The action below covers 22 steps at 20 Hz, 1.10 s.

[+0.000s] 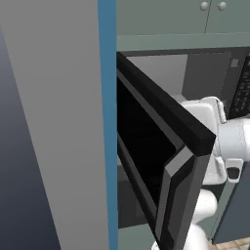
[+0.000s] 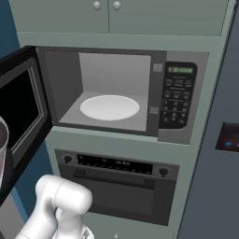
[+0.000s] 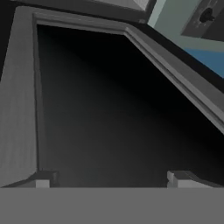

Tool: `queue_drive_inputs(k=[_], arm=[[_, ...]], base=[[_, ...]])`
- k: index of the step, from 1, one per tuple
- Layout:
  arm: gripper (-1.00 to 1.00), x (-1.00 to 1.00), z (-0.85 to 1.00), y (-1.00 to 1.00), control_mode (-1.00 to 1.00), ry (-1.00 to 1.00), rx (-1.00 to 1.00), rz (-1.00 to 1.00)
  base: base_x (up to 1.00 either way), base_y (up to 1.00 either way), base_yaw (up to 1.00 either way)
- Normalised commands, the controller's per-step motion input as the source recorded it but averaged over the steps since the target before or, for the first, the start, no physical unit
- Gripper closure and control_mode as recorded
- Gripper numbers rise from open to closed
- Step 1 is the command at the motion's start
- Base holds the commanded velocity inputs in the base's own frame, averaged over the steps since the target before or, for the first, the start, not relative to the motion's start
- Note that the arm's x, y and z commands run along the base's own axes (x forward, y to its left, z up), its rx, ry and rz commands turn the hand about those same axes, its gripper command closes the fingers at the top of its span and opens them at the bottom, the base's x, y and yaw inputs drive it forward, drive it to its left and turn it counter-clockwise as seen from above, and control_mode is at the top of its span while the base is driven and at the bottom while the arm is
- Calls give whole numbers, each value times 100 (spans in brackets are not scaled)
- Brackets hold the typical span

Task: Place the sponge inside the microwave to prepare for sanitizing.

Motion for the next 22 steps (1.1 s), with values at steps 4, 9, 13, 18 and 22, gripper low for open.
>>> queue_drive_inputs(k=[4, 9, 13, 18, 22], arm=[[-100, 4, -54, 16, -100, 2, 12, -1], [-100, 24, -68, 32, -100, 0, 15, 0], [-100, 19, -71, 60, -100, 0, 22, 0], [-100, 7, -77, 64, -100, 0, 26, 1], [-100, 1, -47, -10, -100, -10, 20, -8]], base=[[0, 0, 0], [0, 0, 0], [0, 0, 0], [0, 0, 0], [0, 0, 0]])
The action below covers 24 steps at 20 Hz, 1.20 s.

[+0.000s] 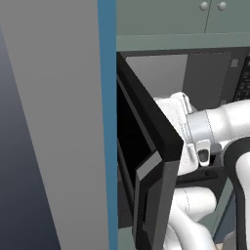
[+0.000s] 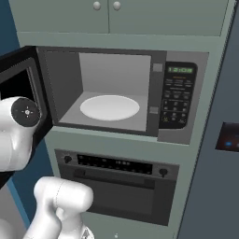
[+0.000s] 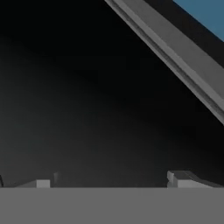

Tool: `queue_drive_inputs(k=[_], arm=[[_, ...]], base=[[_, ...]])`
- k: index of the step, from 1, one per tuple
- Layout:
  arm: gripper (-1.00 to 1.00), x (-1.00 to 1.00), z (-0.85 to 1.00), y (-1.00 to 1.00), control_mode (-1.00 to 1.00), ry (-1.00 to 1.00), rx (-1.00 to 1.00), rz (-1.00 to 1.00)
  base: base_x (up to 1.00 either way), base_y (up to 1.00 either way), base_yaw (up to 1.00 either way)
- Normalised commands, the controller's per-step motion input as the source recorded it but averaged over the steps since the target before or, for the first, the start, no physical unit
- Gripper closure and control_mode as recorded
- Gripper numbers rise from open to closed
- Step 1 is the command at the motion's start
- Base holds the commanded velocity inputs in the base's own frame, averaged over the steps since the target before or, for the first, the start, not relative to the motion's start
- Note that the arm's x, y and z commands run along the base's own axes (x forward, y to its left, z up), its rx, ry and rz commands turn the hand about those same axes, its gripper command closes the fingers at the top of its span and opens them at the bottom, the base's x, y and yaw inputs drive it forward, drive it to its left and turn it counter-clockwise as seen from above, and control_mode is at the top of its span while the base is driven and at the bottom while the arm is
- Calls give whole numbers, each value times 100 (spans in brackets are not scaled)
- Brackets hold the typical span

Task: Place the sponge inside the microwave to prepare for sanitizing.

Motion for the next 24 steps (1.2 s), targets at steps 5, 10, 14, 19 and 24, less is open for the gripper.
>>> queue_drive_inputs(k=[5, 10, 14, 19, 24], arm=[[-100, 0, -9, -54, -100, -3, 10, -5], [-100, 10, -1, -76, -100, 0, -15, 0], [-100, 12, -11, -86, -100, -13, -44, 0], [-100, 1, -34, -96, -100, -24, -52, 5], [-100, 0, -44, -71, -100, -13, -54, 43]], base=[[0, 0, 0], [0, 0, 0], [0, 0, 0], [0, 0, 0], [0, 0, 0]])
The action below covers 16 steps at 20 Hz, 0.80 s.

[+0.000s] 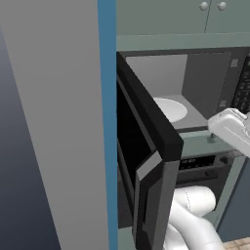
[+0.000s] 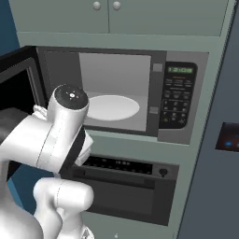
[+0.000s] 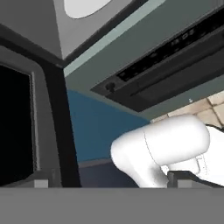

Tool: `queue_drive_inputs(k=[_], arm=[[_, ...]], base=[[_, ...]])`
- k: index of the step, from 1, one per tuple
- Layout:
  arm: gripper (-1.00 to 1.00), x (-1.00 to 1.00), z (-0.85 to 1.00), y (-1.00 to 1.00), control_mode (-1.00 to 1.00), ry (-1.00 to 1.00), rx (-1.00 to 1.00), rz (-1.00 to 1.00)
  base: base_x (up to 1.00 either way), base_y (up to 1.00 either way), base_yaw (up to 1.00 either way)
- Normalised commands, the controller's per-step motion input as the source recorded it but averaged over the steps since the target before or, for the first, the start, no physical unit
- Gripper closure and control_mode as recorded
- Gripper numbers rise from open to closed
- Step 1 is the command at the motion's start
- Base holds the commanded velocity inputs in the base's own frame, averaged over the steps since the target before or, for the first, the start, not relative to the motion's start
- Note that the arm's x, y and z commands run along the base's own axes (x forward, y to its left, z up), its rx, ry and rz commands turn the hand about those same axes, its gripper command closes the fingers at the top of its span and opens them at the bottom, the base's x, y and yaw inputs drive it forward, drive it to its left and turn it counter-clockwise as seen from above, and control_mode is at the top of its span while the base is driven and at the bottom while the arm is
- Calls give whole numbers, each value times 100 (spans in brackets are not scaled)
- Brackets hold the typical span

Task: Place the sponge inside the microwave to prepare for sanitizing.

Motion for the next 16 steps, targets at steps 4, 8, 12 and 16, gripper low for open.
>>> queue_drive_inputs(k=[4, 8, 12, 16], arm=[[-100, -4, -28, -25, -100, -11, -69, 37], [-100, 0, -6, 5, -100, -10, -35, 10], [-100, 8, -31, 8, -100, 5, -9, 0], [-100, 44, -42, 0, -100, 27, -1, 0]], base=[[0, 0, 0], [0, 0, 0], [0, 0, 0], [0, 0, 0]])
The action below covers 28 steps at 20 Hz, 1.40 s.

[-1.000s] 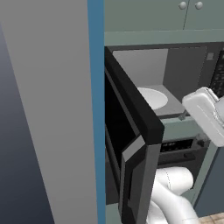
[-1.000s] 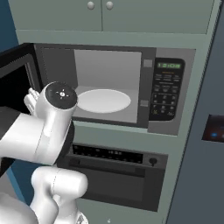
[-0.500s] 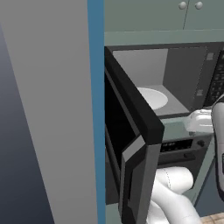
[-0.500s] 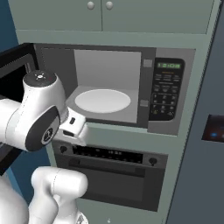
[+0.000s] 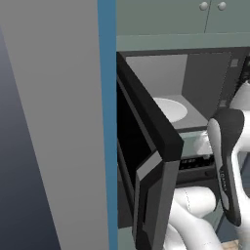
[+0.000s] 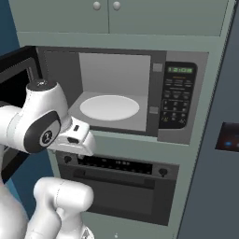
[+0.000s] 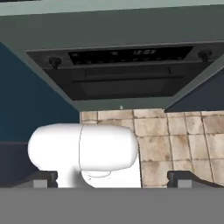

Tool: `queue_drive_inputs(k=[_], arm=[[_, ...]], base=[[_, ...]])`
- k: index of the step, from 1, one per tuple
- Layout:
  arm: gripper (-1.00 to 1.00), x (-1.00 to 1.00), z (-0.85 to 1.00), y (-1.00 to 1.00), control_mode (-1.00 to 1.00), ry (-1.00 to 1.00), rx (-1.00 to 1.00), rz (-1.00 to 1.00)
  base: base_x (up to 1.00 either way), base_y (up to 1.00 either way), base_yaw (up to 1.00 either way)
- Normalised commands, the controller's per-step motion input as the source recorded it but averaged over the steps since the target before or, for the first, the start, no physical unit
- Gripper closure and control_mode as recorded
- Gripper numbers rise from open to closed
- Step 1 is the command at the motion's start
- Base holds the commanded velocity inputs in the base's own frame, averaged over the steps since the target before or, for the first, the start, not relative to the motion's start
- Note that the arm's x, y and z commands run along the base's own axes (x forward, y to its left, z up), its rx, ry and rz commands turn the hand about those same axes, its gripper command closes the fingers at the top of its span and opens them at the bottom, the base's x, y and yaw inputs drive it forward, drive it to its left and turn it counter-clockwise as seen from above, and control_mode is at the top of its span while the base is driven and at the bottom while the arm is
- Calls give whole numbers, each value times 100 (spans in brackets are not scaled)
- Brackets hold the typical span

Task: Place the sponge inside the microwave to prepare for sanitizing.

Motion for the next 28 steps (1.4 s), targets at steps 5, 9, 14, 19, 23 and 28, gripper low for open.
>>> queue_drive_inputs(k=[5, 9, 14, 19, 23, 28], arm=[[-100, 51, -60, 0, -100, 19, -6, 0], [-100, 40, -69, 0, -100, 8, -9, 0], [-100, 12, -82, -3, -100, 0, -12, -1], [-100, 1, -44, -10, -100, 0, -7, -1], [-100, 0, 0, 0, -100, 0, 0, 0], [-100, 0, 0, 0, -100, 0, 0, 0]], base=[[0, 0, 0], [0, 0, 0], [0, 0, 0], [0, 0, 0], [0, 0, 0], [0, 0, 0]])
